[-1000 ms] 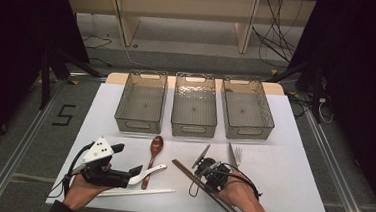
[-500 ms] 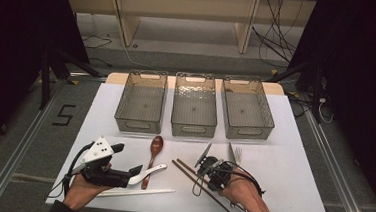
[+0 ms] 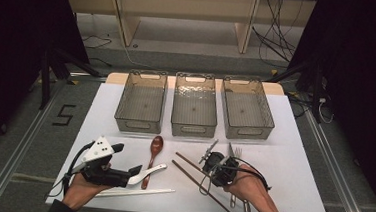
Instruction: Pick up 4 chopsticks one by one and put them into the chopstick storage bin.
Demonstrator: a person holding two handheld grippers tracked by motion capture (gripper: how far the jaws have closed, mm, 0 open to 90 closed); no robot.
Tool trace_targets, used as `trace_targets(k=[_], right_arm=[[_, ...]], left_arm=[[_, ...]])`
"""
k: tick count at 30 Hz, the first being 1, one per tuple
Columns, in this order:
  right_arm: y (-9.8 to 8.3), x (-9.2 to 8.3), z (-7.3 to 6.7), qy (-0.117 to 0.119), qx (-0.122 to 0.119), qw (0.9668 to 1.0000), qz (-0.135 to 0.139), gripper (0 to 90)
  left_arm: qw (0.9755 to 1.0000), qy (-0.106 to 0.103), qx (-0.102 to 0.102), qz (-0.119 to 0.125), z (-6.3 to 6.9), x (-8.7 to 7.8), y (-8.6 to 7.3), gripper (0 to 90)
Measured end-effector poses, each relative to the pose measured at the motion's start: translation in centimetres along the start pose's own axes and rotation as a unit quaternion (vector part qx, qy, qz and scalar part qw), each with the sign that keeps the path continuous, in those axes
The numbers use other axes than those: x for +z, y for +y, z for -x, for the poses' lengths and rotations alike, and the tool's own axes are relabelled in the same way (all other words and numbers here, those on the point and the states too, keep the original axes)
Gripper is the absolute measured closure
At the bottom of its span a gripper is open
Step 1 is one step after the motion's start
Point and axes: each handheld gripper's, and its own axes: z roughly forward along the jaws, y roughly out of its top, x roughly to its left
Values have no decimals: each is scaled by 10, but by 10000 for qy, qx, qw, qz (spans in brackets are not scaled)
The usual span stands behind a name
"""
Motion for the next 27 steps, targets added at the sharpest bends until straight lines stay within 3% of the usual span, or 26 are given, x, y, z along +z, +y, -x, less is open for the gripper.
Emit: trace_targets(k=[1, 3, 4, 7, 14, 21, 23, 27], right_arm=[[2, -7, -7, -15, -179, 9998, 130, 857], [3, -9, -9, -18, -242, 9995, 197, 857], [5, -13, -15, -14, -462, 9985, 294, 857], [8, -16, -20, 14, -600, 9976, 353, 857], [12, -18, -31, 64, -939, 9949, 358, 857], [13, -20, -38, 29, -1158, 9921, 478, 857], [14, -22, -40, 33, -1257, 9909, 473, 857], [15, -23, -44, 78, -1294, 9904, 488, 857]], left_arm=[[10000, -18, 8, -22, 1, 1, 0, 84], [9999, -102, 65, -101, 2, 3, 2, 84], [9997, -148, 118, -162, 2, 5, 3, 85], [9988, -297, 242, -319, 4, 10, 8, 85], [9916, -672, 592, -935, 7, 21, 21, 89], [9785, -1056, 1141, -1353, 23, 40, 38, 101], [9731, -1177, 1261, -1527, 26, 45, 41, 110], [9591, -1299, 1666, -1886, 35, 51, 46, 151]])
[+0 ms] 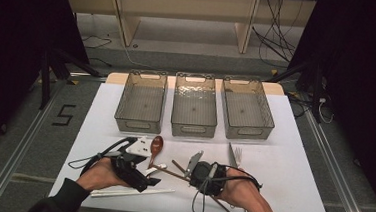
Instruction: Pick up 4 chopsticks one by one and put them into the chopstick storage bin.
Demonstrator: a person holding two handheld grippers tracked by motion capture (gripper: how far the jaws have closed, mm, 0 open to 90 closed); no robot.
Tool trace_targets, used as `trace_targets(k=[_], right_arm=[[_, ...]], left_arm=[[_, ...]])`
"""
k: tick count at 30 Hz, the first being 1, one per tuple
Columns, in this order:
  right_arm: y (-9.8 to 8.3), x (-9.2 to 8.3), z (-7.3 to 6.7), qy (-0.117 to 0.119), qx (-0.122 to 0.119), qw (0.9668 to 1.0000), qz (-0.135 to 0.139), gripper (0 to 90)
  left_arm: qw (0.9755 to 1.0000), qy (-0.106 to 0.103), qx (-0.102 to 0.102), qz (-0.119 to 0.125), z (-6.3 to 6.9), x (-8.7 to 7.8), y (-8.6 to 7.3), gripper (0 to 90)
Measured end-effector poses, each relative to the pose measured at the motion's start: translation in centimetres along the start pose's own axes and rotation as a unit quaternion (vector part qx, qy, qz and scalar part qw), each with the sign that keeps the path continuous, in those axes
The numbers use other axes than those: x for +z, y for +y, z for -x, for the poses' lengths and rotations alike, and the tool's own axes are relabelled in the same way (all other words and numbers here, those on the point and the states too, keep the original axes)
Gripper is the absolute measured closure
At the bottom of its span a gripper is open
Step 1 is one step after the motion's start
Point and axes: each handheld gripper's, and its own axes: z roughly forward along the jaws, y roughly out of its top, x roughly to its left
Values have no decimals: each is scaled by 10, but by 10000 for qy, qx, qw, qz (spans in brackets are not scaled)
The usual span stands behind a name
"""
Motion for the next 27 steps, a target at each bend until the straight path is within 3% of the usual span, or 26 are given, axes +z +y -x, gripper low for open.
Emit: trace_targets(k=[4, 6, 13, 22, 27], right_arm=[[2, 1, -4, 18, -264, 9996, 46, 857], [2, 1, -5, 27, -283, 9996, 54, 857], [4, 2, -9, 63, -416, 9991, 32, 857], [6, 5, -16, 90, -702, 9975, 2, 857], [7, 5, -18, 67, -711, 9974, -14, 857]], left_arm=[[9989, -227, 213, -340, 3, 5, 10, 168], [9979, -316, 279, -497, 3, 10, 14, 174], [9945, -627, 422, -727, 2, 21, 16, 257], [9911, -855, 377, -949, 1, 30, 15, 373], [9894, -1000, 270, -1020, 1, 33, 13, 432]])
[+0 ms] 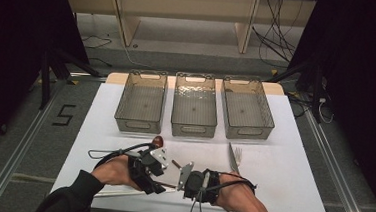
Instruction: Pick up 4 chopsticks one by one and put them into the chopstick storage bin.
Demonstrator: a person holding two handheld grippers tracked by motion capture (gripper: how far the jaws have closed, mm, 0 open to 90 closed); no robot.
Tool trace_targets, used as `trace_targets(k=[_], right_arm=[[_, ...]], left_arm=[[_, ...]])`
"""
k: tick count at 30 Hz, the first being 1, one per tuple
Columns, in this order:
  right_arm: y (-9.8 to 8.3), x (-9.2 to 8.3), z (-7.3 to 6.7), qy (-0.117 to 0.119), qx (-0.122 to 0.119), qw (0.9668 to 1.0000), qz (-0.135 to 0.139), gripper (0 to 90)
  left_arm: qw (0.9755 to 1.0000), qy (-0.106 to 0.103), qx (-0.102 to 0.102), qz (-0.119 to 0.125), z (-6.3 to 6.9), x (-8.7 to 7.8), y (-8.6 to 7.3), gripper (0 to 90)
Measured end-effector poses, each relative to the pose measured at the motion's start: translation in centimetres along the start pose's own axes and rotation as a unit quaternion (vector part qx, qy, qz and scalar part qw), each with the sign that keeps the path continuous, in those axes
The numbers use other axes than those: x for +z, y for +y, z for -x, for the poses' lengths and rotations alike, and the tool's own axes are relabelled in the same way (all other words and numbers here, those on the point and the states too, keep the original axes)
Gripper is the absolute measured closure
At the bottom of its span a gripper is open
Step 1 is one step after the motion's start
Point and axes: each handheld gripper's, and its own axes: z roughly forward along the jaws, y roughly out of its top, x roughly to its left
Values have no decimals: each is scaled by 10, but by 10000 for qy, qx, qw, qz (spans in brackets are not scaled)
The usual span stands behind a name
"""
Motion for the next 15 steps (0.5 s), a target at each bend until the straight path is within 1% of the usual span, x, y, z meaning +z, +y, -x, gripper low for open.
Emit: trace_targets(k=[2, 3, 5, 6, 7, 8, 9, 11, 12, 14, 15], right_arm=[[0, 1, 0, 10, -80, 10000, 12, 857], [1, 1, -1, 8, -38, 10000, 7, 857], [1, 1, -2, 6, -123, 9999, 16, 857], [2, 1, -3, 18, -61, 10000, -4, 857], [2, 1, -3, -7, -115, 9999, -11, 857], [2, 2, -4, -15, -117, 9999, 49, 857], [2, 1, -3, 4, -153, 9999, -1, 857], [3, 1, -5, -11, -136, 9999, 5, 857], [3, 2, -5, -19, -193, 9998, 21, 857], [3, 2, -5, 7, -187, 9998, 9, 857], [3, 2, -6, -16, -212, 9998, 34, 857]], left_arm=[[10000, -59, -28, -23, 0, 2, 0, 446], [10000, -63, -57, -13, 0, 3, 0, 452], [9999, -117, -63, -42, 0, 4, 0, 465], [9999, -151, -67, -47, 1, 5, 0, 473], [9998, -175, -65, -46, 1, 5, 0, 481], [9998, -196, -62, -41, 1, 6, 0, 491], [9997, -219, -68, -55, 1, 6, 1, 500], [9996, -270, -102, -63, 2, 8, 1, 510], [9994, -306, -119, -90, 2, 9, 1, 511], [9992, -357, -109, -140, 1, 10, 2, 523], [9991, -373, -111, -153, 1, 10, 2, 529]])
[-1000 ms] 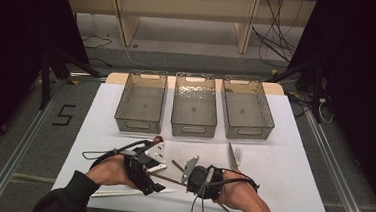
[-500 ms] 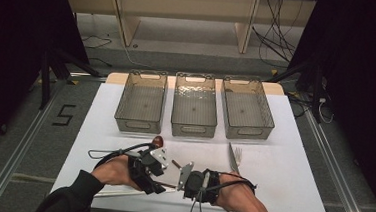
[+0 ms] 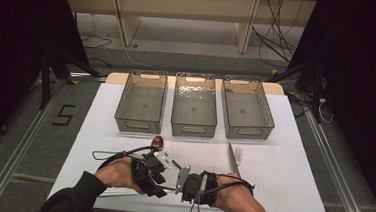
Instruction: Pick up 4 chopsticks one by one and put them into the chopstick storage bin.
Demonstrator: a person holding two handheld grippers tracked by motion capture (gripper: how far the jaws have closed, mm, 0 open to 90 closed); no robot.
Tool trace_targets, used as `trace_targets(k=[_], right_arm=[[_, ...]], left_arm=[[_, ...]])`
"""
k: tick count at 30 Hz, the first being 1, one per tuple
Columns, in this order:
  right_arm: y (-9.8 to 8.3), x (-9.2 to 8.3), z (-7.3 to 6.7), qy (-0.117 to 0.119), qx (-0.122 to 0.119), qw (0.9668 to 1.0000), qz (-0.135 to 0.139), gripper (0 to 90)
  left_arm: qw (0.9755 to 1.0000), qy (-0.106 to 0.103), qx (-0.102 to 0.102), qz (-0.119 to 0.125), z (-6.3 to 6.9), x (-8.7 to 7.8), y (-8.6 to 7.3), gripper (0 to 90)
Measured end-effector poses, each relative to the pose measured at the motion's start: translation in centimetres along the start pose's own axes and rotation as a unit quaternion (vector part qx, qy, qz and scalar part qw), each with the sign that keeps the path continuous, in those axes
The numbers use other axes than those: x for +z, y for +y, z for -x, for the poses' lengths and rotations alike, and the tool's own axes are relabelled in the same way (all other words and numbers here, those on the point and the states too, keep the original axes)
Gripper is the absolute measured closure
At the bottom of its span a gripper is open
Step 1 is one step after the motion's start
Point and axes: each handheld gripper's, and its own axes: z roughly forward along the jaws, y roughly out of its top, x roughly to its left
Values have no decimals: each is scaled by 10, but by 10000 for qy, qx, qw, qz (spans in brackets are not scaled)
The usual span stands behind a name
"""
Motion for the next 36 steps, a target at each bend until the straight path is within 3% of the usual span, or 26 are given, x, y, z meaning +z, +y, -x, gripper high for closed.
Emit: trace_targets(k=[7, 19, 23, 24, 36], right_arm=[[1, 1, -1, 1, -57, 10000, -28, 857], [2, 2, -3, -29, -163, 9999, 15, 857], [2, 3, -3, -28, -230, 9997, 63, 857], [2, 3, -2, -26, -258, 9996, 55, 857], [2, 3, -5, -10, -338, 9994, 40, 857]], left_arm=[[9999, -112, -37, -11, 0, 1, 2, 571], [9998, -143, 110, -92, 2, 4, 5, 658], [9997, -240, -9, 9, 6, 7, 5, 690], [9997, -234, 67, -53, 5, 7, 5, 700], [9991, -387, 108, -109, 3, 7, 5, 785]])
